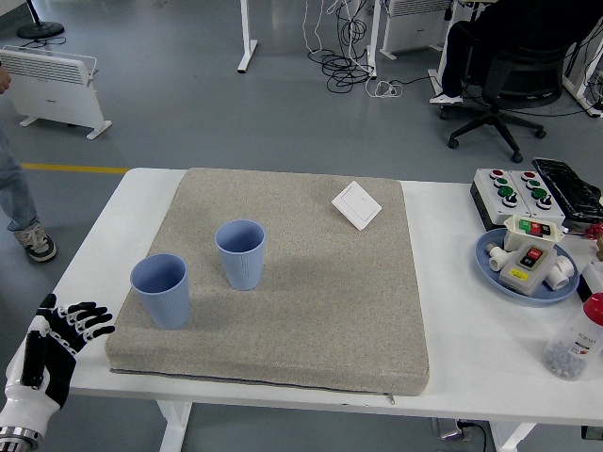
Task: Push cup pick cup insert cup
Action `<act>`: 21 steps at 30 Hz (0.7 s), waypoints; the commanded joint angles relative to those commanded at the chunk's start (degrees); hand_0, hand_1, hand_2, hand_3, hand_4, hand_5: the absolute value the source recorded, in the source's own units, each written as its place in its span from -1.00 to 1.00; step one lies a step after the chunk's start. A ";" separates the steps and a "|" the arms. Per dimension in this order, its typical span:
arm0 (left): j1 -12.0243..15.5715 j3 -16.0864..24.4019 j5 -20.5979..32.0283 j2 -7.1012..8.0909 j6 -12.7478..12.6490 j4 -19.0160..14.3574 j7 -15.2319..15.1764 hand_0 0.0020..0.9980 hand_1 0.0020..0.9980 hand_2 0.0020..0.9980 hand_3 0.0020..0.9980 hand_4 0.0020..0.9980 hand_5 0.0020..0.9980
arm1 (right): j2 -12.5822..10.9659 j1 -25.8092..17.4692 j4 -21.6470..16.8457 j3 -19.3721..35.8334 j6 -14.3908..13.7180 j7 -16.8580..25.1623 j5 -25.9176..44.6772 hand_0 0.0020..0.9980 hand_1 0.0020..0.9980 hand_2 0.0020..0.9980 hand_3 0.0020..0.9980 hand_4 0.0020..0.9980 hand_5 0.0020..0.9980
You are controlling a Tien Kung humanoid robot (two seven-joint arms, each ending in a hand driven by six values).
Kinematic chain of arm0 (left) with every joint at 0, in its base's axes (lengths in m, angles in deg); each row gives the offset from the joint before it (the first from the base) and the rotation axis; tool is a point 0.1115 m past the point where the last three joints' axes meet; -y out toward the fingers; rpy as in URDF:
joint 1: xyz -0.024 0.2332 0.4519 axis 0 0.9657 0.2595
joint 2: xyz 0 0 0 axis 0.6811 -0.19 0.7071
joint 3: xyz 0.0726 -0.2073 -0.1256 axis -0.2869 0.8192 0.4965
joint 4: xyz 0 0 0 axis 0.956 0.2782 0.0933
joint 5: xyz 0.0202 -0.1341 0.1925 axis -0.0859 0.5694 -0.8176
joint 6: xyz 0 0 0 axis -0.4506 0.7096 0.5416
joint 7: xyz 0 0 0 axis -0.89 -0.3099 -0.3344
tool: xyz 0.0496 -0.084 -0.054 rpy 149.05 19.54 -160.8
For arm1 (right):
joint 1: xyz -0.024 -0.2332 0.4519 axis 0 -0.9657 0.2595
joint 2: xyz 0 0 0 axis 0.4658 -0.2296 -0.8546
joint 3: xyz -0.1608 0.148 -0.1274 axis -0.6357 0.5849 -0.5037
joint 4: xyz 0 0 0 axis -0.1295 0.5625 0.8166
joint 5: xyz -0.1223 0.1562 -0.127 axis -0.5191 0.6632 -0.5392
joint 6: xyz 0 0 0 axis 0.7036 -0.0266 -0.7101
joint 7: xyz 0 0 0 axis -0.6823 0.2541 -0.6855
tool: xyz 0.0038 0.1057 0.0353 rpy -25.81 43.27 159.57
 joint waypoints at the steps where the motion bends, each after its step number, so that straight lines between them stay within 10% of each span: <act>1: 0.01 -0.38 -0.81 0.08 -0.08 -0.17 -0.16 -0.17 0.01 -0.06 -0.19 0.22 1.00 | -0.01 0.01 0.00 -0.06 0.02 0.00 0.02 0.39 0.19 0.22 0.09 -0.79 -0.16; 21: -6.22 -5.73 -16.61 -0.26 -1.09 5.35 -0.76 -0.03 0.03 -0.04 -0.18 0.17 1.00 | -0.14 0.23 0.00 -0.60 0.20 -0.01 0.55 0.39 0.18 0.22 0.09 -0.79 -0.15</act>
